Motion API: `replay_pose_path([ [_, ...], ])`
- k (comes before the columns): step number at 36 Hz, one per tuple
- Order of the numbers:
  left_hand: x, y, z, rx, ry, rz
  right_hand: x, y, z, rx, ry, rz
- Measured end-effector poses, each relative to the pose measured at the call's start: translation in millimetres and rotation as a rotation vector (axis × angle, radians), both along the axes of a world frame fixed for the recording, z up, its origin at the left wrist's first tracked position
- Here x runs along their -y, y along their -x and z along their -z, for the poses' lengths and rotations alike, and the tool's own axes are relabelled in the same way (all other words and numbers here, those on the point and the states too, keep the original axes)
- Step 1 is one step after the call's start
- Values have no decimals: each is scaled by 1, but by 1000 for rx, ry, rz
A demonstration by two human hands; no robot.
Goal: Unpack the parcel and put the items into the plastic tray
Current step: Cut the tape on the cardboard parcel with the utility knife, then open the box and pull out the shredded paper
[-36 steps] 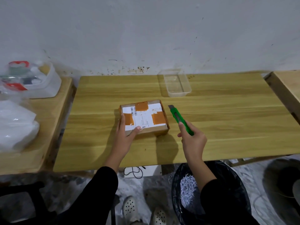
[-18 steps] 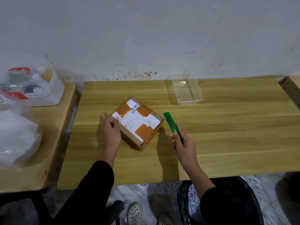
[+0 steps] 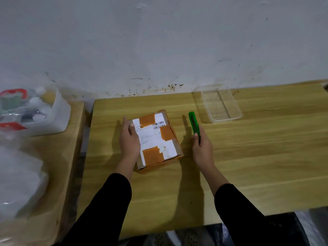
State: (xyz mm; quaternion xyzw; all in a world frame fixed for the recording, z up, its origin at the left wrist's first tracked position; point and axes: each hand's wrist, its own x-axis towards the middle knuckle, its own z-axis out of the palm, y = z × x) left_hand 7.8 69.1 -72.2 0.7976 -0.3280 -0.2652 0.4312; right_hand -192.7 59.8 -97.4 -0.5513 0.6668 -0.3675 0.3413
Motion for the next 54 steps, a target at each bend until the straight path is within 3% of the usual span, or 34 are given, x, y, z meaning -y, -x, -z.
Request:
replay_pose_path([
  [17, 19, -4, 14, -39, 53, 95, 99, -35, 11, -211, -83, 82],
  [32, 18, -7, 16, -89, 69, 88, 113, -45, 16, -464, -89, 50],
  [46, 18, -8, 16, -197, 95, 68, 111, -41, 17, -446, -60, 67],
  [54, 16, -9, 10, -278, 148, 7, 90, -41, 3, -228, -28, 58],
])
